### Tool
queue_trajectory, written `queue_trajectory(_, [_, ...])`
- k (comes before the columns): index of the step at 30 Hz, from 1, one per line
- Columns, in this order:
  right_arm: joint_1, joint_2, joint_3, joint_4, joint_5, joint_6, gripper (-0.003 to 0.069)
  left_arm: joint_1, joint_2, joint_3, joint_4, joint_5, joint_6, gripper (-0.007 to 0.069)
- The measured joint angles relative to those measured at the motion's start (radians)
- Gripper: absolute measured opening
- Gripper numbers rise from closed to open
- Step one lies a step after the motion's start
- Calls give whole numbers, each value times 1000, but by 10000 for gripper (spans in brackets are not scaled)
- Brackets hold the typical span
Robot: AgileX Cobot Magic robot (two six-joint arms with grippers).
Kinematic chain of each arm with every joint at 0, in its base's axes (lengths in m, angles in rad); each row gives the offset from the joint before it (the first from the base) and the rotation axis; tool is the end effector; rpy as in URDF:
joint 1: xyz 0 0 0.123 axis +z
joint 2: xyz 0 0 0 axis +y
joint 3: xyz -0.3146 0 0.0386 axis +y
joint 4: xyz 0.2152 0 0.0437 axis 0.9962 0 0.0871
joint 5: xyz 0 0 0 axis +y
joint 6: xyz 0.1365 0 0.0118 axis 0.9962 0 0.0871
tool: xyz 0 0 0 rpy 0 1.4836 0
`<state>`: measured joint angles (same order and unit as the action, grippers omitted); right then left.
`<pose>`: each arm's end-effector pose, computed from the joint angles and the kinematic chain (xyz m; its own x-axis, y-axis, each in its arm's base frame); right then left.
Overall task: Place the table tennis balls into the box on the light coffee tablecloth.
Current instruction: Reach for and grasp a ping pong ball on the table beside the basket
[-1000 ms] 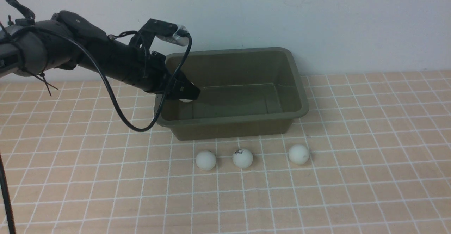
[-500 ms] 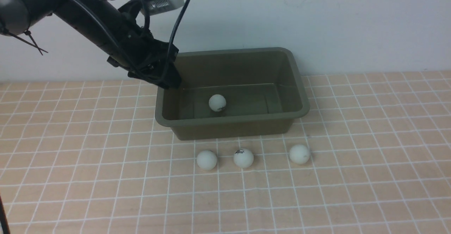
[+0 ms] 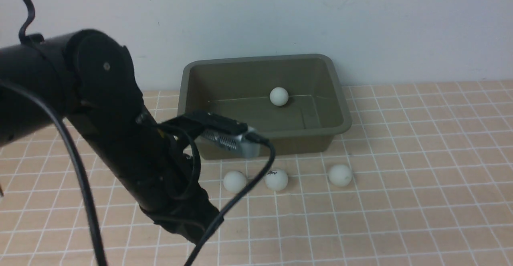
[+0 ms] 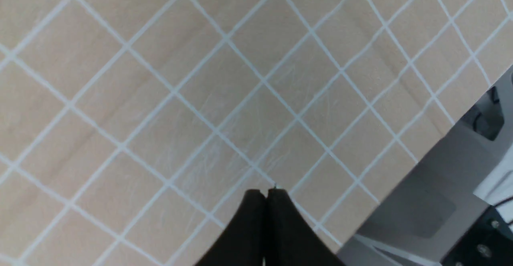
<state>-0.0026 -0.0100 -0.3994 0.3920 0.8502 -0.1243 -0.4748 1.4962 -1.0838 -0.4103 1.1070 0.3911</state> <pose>-0.0101 0.0394 0.2435 -0.3444 0.1365 -0.9289 -0.2240 0.9489 0.2224 0.2016 -0.1586 0.2673 -0.7634 0.6000 -0.2393 0.6456 0.6978 -0.3102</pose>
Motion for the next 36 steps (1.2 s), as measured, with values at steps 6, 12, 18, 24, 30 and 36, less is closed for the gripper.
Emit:
queue_trajectory(6, [0,0,0,0,0,0,313,-43,20,69,5,-310,24,50])
queue_trajectory(12, [0,0,0,0,0,0,313,-43,129,72,49,-504,-84,298])
queue_trajectory(18, [0,0,0,0,0,0,313,-43,221,72,49,-668,-127,451])
queue_trajectory(24, [0,0,0,-2,0,0,313,-43,267,72,49,-776,-149,450])
queue_trajectory(30, [0,0,0,-2,0,0,313,-43,305,72,49,-879,-162,411])
queue_trajectory(36, [0,0,0,-2,0,0,313,-43,313,72,49,-880,-167,403])
